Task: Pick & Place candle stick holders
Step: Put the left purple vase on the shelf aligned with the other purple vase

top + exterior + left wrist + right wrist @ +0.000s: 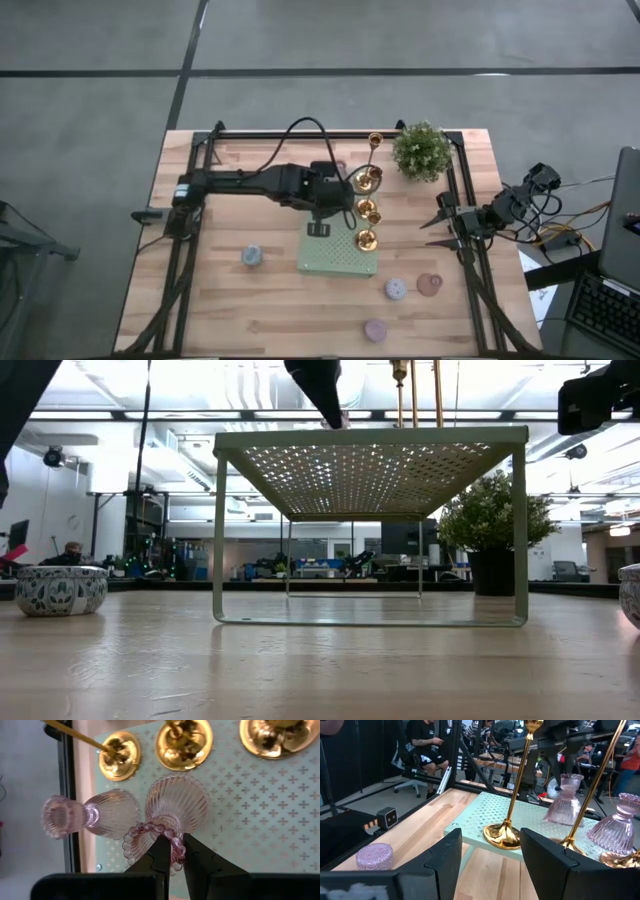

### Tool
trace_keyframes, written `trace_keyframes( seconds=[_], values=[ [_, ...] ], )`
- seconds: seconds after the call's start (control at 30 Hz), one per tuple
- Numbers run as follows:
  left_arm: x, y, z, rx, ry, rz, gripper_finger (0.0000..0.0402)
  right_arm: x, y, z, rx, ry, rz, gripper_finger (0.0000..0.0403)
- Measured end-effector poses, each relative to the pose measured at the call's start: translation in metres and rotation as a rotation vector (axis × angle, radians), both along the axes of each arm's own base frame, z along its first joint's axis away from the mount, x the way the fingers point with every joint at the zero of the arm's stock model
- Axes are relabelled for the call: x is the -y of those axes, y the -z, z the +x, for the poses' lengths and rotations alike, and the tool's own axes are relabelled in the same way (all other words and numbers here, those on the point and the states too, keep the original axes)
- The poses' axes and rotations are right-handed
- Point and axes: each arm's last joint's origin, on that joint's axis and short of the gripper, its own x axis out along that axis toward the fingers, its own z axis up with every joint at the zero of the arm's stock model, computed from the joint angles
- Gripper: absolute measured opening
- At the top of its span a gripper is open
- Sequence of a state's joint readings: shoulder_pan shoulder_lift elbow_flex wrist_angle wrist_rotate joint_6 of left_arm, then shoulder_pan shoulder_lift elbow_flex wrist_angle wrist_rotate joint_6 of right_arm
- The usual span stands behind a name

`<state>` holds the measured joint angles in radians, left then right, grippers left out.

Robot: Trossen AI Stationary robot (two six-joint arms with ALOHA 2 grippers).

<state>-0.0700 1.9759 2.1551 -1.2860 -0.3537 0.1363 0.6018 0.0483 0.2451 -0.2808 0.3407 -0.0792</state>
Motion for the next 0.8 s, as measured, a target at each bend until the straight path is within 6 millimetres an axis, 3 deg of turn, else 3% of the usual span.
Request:
trace_keyframes(
  seconds=[0.5, 0.8],
  values=[
    [-0.0011, 0.0074, 0.005, -0.026, -0.002, 0.05, 0.0035, 0.0, 0.0, 0.0, 0.0, 0.0, 0.0, 0.0194],
    [-0.001, 0.007, 0.0062, -0.005, -0.022, 0.035, 0.0059, 0.0, 0.0001, 0.0, 0.0, 0.0, 0.0, 0.0194]
  ],
)
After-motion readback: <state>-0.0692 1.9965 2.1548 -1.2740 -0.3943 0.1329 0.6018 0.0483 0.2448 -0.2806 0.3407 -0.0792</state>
